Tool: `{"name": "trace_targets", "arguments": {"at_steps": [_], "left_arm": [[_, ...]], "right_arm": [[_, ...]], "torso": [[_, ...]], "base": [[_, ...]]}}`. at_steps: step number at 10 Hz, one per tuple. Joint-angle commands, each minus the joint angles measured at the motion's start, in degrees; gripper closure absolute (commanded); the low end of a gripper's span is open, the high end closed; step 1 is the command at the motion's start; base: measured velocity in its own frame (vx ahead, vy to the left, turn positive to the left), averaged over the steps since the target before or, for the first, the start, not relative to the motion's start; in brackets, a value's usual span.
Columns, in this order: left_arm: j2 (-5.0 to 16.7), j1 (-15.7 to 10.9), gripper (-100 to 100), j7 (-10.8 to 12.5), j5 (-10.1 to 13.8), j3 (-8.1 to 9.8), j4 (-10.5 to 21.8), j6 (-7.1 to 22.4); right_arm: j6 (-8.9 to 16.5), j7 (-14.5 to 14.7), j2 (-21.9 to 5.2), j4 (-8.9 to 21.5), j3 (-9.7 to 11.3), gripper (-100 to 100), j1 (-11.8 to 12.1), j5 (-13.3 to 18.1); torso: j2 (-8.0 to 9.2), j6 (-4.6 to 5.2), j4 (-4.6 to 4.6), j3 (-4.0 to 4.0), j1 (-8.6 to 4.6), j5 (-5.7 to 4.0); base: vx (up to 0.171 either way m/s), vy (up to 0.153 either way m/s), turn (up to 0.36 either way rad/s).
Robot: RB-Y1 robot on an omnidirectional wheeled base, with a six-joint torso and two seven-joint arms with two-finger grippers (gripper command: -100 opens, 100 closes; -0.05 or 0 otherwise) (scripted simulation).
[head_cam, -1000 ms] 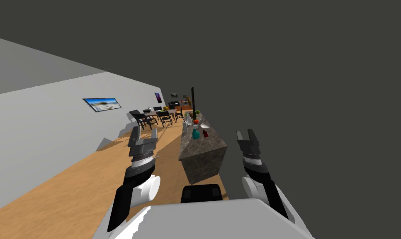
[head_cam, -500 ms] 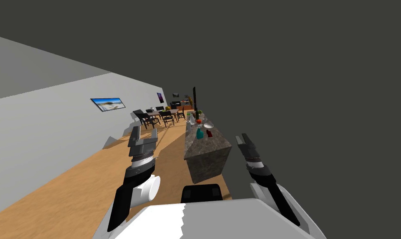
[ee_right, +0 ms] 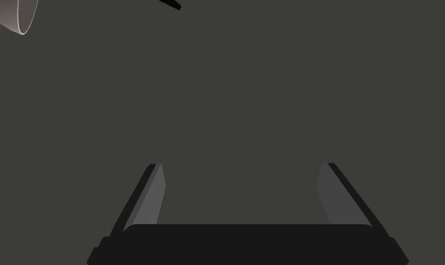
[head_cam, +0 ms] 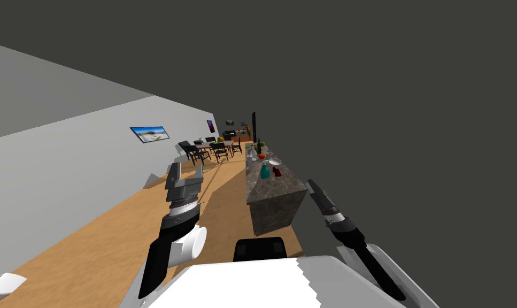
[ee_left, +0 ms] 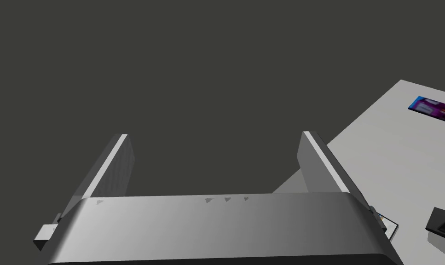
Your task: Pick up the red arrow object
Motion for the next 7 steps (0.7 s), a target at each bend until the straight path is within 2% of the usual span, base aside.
{"name": "trace_targets", "arguments": {"at_steps": [1,3,4,6,7], "left_arm": [[0.00,0.00,0,0.00,0.00,0.00,0.00,0.00],[0.00,0.00,0,0.00,0.00,0.00,0.00,0.00],[0.00,0.00,0,0.00,0.00,0.00,0.00,0.00],[0.00,0.00,0,0.00,0.00,0.00,0.00,0.00],[0.00,0.00,0,0.00,0.00,0.00,0.00,0.00]], "right_arm": [[-0.11,-0.52,-1.59,0.97,-0.35,-100,0.72,1.17],[-0.50,-2.34,-5.48,4.74,-2.07,-100,2.41,5.00],[-0.50,-2.34,-6.13,4.74,-2.07,-100,2.41,5.03],[-1.11,-4.24,-10.17,8.74,-3.91,-100,4.16,8.76],[-1.11,-4.24,-10.63,8.74,-3.91,-100,4.16,9.18]], "torso": [[0.00,0.00,0.00,0.00,0.00,0.00],[0.03,0.00,0.01,0.02,-0.13,-0.02],[0.00,0.00,0.00,0.00,0.00,0.00],[0.10,0.00,0.02,0.06,0.04,0.01],[0.10,0.01,0.02,0.06,0.21,0.06]], "base": [[-0.003,0.120,0.031],[-0.001,0.139,0.103],[-0.005,0.132,0.039],[-0.023,0.195,0.111],[0.004,0.156,0.027]]}}
